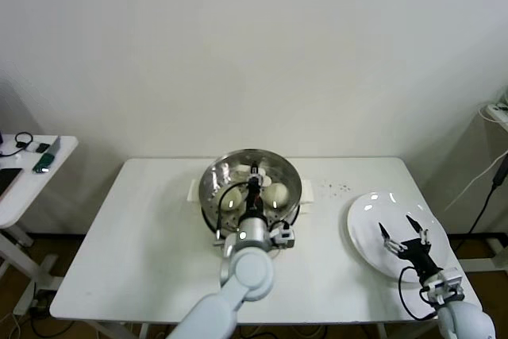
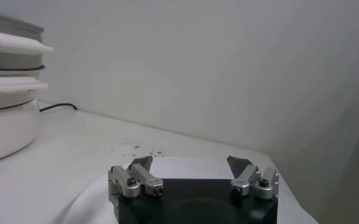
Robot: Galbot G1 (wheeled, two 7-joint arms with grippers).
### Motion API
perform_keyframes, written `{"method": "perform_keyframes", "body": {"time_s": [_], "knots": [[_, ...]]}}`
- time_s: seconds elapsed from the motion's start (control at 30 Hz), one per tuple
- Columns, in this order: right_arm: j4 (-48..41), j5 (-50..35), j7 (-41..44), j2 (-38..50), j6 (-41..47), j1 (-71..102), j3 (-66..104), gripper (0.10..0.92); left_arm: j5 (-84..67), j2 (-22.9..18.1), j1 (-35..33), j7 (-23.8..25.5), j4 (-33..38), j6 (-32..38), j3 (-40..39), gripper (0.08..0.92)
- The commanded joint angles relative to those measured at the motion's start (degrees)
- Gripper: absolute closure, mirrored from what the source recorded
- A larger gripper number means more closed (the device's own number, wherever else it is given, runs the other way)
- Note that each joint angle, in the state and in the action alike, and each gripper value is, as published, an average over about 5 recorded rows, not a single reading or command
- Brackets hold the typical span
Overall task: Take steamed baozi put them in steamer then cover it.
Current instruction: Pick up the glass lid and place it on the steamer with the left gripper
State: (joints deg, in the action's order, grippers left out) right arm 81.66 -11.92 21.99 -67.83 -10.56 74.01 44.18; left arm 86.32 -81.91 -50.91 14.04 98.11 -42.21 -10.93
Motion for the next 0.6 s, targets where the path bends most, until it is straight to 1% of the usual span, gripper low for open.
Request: {"method": "perform_keyframes", "body": {"time_s": [0.03,0.33,0.6], "knots": [[-0.1,0.0,0.2,-0.1,-0.1,0.0,0.1,0.203,-0.4,0.0,-0.2,-1.0,-0.4,-2.8,-0.1,0.845],[-0.1,0.1,0.6,-0.6,-0.2,0.1,0.5,0.203,-0.9,-0.1,-0.6,-2.6,-0.8,-2.8,0.0,0.845],[-0.1,0.0,0.8,-0.4,-0.2,0.2,0.8,0.203,-2.3,0.5,-0.5,-1.3,0.3,-2.8,0.3,0.834]]}}
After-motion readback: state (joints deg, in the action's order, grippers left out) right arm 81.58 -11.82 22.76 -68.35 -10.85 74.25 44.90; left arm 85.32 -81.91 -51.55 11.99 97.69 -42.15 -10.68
